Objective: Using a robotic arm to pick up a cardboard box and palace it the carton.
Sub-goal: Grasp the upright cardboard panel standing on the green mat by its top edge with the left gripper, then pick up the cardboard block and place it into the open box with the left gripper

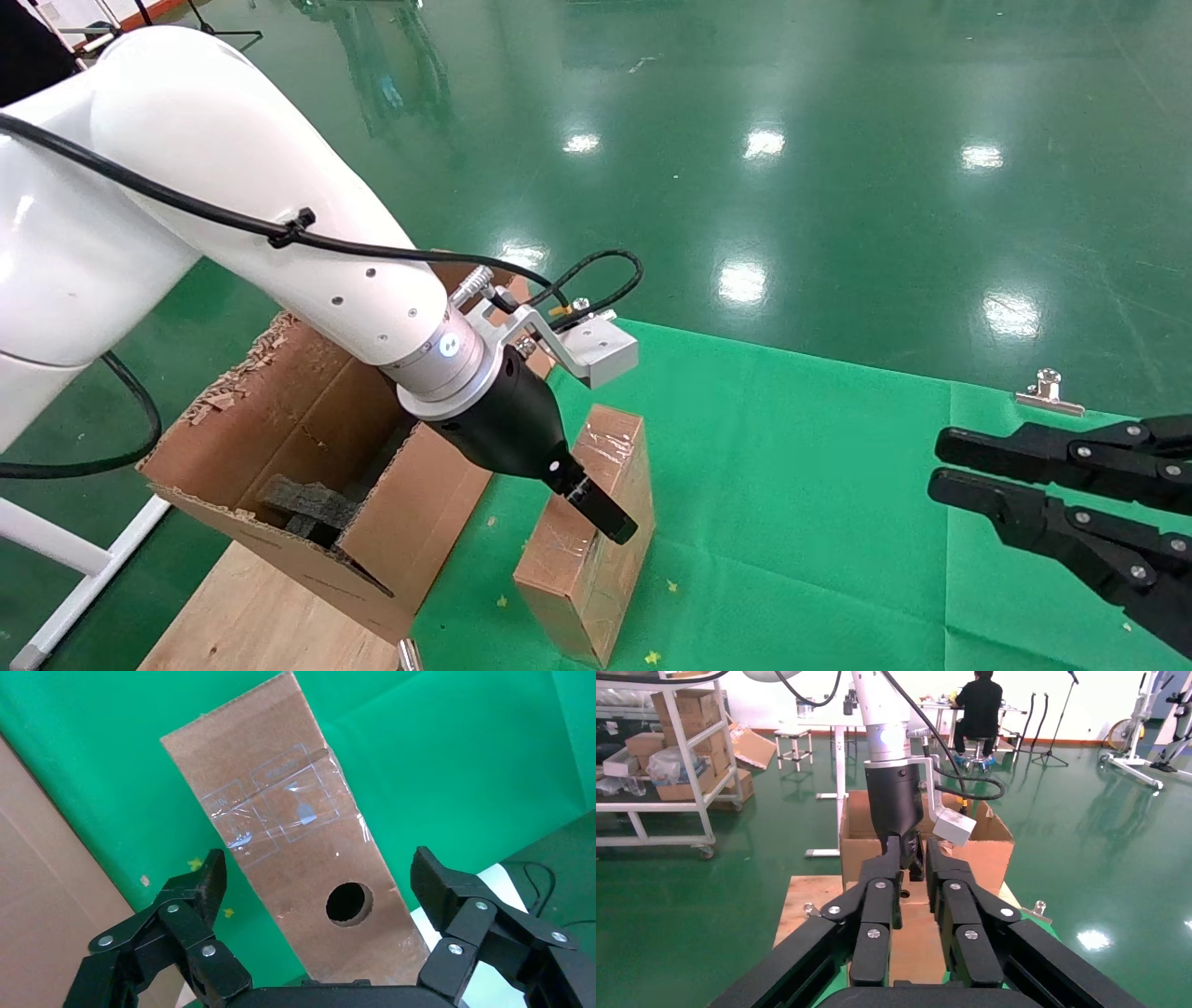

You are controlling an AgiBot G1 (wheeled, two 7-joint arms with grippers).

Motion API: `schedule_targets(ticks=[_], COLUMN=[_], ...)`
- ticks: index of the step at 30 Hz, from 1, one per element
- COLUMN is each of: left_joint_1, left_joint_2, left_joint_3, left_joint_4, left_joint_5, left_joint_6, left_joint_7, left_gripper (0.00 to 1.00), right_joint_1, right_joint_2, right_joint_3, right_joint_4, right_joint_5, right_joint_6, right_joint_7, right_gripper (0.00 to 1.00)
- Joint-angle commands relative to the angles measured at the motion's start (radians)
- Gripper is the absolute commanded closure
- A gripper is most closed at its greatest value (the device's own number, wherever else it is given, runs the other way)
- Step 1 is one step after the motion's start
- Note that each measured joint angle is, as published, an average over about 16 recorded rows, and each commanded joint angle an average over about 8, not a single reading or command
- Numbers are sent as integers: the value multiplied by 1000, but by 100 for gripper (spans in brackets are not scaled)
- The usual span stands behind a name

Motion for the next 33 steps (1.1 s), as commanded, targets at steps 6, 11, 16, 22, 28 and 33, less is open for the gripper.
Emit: schedule_targets(ticks=[6,11,16,22,28,33], left_joint_1=[3,4,4,-4,-46,-124], left_joint_2=[0,1,1,-12,-95,-170], left_joint_3=[-3,-4,-5,-15,-66,-129], left_joint_4=[0,0,2,20,64,183], left_joint_5=[1,1,1,-14,-56,-95], left_joint_6=[2,3,3,-11,-44,-50], left_joint_7=[1,1,2,42,178,308], left_gripper=[100,100,100,92,100,100], right_joint_1=[0,0,0,0,0,0], right_joint_2=[0,0,0,0,0,0], right_joint_3=[0,0,0,0,0,0], right_joint_4=[0,0,0,0,0,0], right_joint_5=[0,0,0,0,0,0], right_joint_6=[0,0,0,0,0,0], right_joint_7=[0,0,0,0,0,0], right_gripper=[0,0,0,0,0,0])
